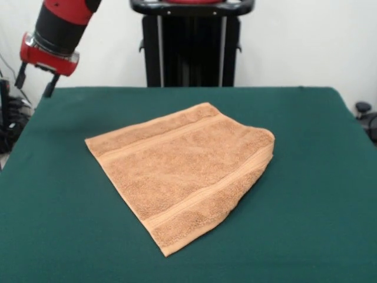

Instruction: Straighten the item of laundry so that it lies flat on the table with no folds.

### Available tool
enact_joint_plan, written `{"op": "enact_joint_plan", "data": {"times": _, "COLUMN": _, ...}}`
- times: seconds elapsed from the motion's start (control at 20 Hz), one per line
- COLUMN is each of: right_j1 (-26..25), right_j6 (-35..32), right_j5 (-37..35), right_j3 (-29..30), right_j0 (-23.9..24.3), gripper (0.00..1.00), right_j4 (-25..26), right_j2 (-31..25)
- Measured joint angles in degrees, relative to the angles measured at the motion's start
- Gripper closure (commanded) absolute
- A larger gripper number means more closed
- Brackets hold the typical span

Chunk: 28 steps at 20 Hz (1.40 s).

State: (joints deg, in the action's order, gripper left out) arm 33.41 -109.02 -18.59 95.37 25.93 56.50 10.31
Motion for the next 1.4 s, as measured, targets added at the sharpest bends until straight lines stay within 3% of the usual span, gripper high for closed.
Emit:
{"op": "enact_joint_plan", "data": {"times": 0.35, "right_j1": 5.1, "right_j6": 8.3, "right_j5": -4.1, "right_j3": 5.0, "right_j0": 7.4, "gripper": 0.00, "right_j4": -2.3, "right_j2": -12.4}}
{"op": "enact_joint_plan", "data": {"times": 0.55, "right_j1": 5.7, "right_j6": 11.1, "right_j5": -5.4, "right_j3": 6.2, "right_j0": 9.0, "gripper": 0.00, "right_j4": -3.9, "right_j2": -17.1}}
{"op": "enact_joint_plan", "data": {"times": 1.0, "right_j1": 6.0, "right_j6": 12.1, "right_j5": -6.4, "right_j3": 7.5, "right_j0": 9.1, "gripper": 0.00, "right_j4": -8.7, "right_j2": -26.6}}
{"op": "enact_joint_plan", "data": {"times": 1.4, "right_j1": 5.7, "right_j6": 12.1, "right_j5": -6.4, "right_j3": 7.6, "right_j0": 7.0, "gripper": 0.00, "right_j4": -10.4, "right_j2": -28.8}}
